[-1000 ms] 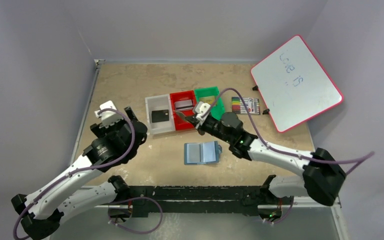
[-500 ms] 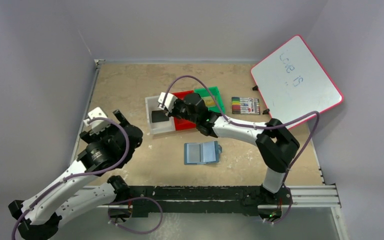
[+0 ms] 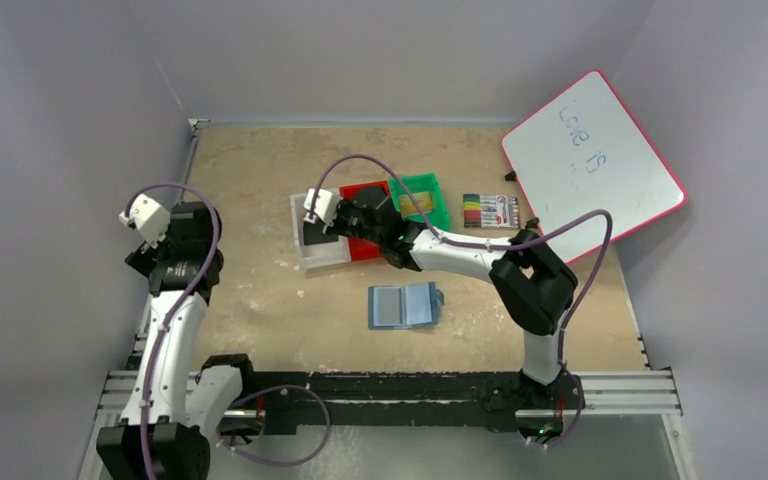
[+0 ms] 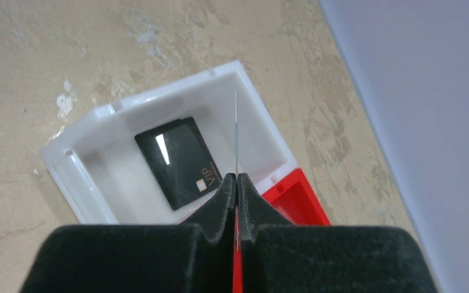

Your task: Take the credit cards out of the card holder

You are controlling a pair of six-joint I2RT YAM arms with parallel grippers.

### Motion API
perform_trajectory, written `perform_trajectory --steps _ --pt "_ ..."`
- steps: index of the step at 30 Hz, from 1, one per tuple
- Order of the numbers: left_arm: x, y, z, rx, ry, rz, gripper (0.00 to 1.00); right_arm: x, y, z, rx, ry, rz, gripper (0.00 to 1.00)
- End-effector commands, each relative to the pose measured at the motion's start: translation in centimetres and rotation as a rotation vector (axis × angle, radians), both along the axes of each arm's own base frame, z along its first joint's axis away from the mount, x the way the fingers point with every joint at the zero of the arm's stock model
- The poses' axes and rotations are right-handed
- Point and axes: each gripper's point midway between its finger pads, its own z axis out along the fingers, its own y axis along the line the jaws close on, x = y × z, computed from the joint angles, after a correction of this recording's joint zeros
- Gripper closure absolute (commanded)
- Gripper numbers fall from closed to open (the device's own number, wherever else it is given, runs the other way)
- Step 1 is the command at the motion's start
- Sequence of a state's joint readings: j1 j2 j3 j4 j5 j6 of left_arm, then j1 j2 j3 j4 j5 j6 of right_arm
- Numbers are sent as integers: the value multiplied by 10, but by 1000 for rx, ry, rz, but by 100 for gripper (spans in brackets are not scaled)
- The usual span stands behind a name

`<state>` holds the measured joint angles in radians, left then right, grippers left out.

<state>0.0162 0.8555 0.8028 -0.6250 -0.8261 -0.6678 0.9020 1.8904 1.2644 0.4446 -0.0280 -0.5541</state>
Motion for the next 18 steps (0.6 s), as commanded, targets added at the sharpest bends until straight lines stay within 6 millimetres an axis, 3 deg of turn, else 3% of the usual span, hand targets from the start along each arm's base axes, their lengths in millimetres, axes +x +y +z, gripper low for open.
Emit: perform_trajectory --steps 1,6,18 --pt "19 -2 -1 -96 -44 -68 1 2 24 28 30 -77 43 100" --pt "6 8 9 -47 -72 -5 1 8 31 14 -27 -87 20 100" --pt "9 6 8 -56 -62 -24 1 19 28 -26 -253 -170 -117 100"
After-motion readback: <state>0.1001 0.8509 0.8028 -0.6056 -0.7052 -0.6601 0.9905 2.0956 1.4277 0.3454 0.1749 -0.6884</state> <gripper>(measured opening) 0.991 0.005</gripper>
